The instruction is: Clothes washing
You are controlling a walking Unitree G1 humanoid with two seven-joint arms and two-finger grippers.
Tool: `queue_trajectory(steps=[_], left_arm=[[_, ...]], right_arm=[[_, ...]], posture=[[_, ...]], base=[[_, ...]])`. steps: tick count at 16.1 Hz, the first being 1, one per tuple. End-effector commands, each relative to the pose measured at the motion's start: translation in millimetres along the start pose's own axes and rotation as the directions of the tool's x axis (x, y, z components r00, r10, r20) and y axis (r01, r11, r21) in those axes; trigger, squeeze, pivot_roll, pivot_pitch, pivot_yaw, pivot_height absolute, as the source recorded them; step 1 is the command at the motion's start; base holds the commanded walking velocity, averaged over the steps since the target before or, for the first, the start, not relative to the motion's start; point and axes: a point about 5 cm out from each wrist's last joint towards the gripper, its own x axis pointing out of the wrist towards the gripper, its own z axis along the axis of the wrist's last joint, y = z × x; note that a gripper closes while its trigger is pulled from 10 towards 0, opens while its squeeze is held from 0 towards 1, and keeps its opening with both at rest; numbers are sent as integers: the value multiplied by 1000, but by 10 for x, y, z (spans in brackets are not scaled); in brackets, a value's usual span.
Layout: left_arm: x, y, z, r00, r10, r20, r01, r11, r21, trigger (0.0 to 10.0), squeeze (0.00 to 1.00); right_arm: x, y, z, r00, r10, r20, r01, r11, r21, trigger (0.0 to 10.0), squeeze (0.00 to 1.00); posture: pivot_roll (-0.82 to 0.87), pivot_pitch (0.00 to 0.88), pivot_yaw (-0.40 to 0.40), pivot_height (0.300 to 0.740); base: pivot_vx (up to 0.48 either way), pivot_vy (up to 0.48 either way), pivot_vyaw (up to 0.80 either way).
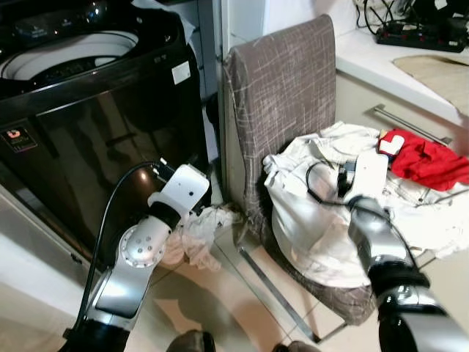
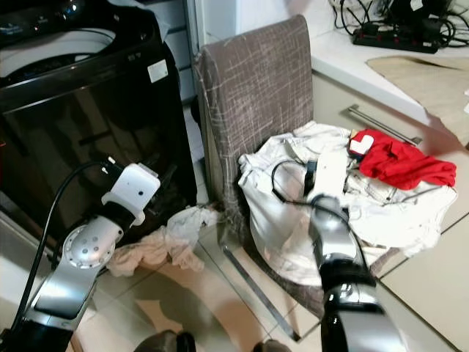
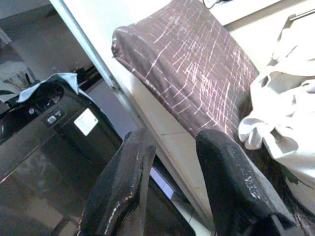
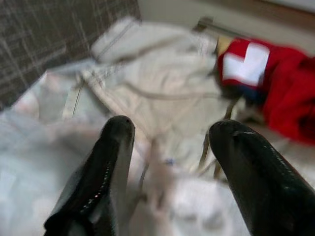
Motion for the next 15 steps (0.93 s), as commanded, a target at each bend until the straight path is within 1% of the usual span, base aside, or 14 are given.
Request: queue_trajectory(steps=[1,2,3,5,7,8,9,10,11,12,13,14,15], left_arm=[[-48,-11,15,1000,0,-5,0,1000,7,10000,0],[-92,-13,22,1000,1,-9,-1,1000,3,10000,0],[-114,-18,19,1000,-2,-15,2,1000,1,10000,0],[-227,-36,10,999,-21,-35,21,1000,3,10000,0],[-275,-3,11,999,-13,-47,14,1000,8,10000,0],[-302,34,30,999,-4,-54,4,1000,11,10000,0],[-316,42,37,998,-3,-55,4,1000,12,10000,0],[-348,49,46,998,-6,-61,6,1000,14,10000,0],[-390,56,57,998,-9,-68,10,1000,16,10000,0],[-443,54,58,996,-19,-83,21,1000,19,10000,0],[-485,53,59,995,-26,-94,29,999,22,10000,0],[-604,78,71,992,-39,-124,43,999,32,10000,0],[-677,100,73,989,-42,-143,48,998,39,10000,0]], right_arm=[[15,-14,-42,999,25,-39,-26,999,-25,10000,1000],[37,-9,-51,994,84,-69,-89,994,-68,10000,1000],[51,-20,-51,991,103,-82,-110,990,-84,10000,1000],[108,-90,-11,981,157,-116,-173,973,-151,10000,1000],[155,-131,36,971,186,-150,-212,960,-184,10000,1000],[177,-123,56,950,235,-204,-282,927,-247,10000,1000],[184,-127,68,946,241,-218,-299,909,-290,10000,1000],[199,-157,91,946,238,-222,-302,894,-330,10000,949],[208,-184,100,944,236,-229,-305,888,-343,10000,0],[211,-195,94,937,251,-244,-327,876,-355,10000,0],[210,-200,74,934,253,-253,-333,873,-356,10000,0],[186,-195,-29,923,254,-288,-346,877,-334,10000,0],[159,-170,-115,920,252,-301,-344,885,-312,10000,0]], posture=[[-29,101,45,740],[-23,117,47,740],[-19,124,48,740],[9,154,54,740],[30,166,56,740],[39,178,59,740],[44,186,61,740],[51,203,68,740],[61,220,75,740],[79,244,84,740],[92,255,88,740],[125,285,98,740],[150,305,111,740]], base=[[0,0,0],[0,0,0],[0,0,0],[0,0,0],[0,0,0],[0,0,0],[0,0,0],[0,0,0],[0,0,0],[0,0,0],[0,0,0],[0,0,0],[0,0,0]])
